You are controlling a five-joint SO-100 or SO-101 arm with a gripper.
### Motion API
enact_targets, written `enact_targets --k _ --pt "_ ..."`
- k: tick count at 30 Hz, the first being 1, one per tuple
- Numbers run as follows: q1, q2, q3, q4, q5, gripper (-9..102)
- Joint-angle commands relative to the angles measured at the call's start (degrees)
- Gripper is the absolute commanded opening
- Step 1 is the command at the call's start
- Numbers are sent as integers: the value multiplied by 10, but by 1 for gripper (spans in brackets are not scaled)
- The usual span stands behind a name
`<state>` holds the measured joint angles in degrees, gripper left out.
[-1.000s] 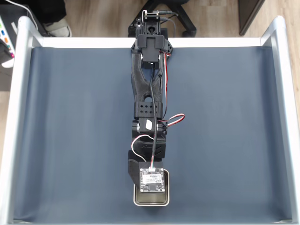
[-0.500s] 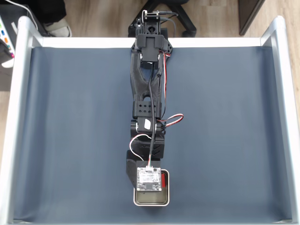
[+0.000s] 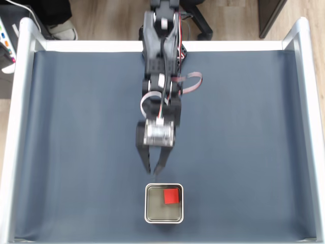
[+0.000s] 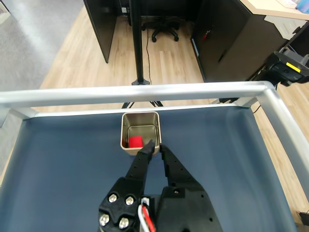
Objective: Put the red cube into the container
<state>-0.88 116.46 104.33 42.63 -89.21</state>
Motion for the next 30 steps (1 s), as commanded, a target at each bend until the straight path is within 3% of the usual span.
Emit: enact_targets --k 1,14,22,30 --pt "-14 117 90 -3 -1 0" --pt "-41 476 442 27 -15 0" --pt "-38 673 584 120 -11 0" --pt "-36 757 657 210 25 0"
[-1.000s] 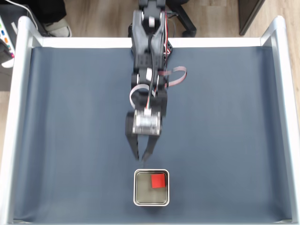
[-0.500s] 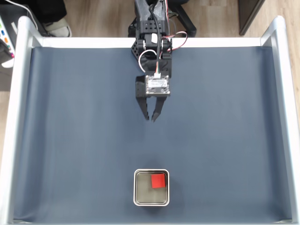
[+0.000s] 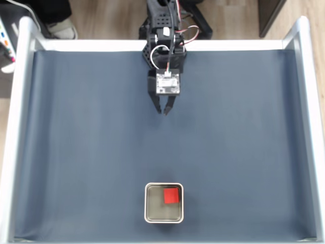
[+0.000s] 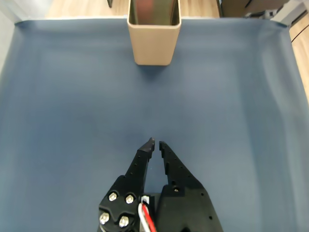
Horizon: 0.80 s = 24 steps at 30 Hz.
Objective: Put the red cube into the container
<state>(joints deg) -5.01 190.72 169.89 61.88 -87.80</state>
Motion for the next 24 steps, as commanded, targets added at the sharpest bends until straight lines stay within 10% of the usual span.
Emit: enact_targets --k 1,24 --pt "5 14 8 24 19 0" --pt "-1 15 94 114 50 0"
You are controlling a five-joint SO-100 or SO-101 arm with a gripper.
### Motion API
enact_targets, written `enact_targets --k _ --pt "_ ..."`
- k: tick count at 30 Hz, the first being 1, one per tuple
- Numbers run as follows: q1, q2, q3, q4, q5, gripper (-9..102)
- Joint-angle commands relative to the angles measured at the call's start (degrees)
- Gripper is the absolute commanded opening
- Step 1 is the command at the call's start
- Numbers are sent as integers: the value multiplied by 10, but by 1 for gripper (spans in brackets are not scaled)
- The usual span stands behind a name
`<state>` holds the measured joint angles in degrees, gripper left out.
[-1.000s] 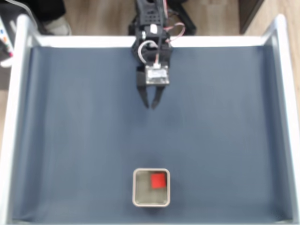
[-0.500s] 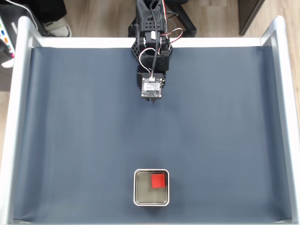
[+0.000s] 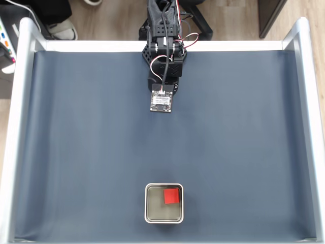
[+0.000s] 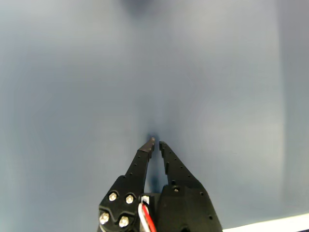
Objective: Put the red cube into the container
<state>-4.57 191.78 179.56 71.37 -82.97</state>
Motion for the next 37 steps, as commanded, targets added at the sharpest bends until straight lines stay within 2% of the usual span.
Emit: enact_targets --k 1,8,37 --pt "-5 4 -3 20 2 0" --pt "-2 4 -3 29 -48 1" --pt "-2 4 -3 30 -50 1"
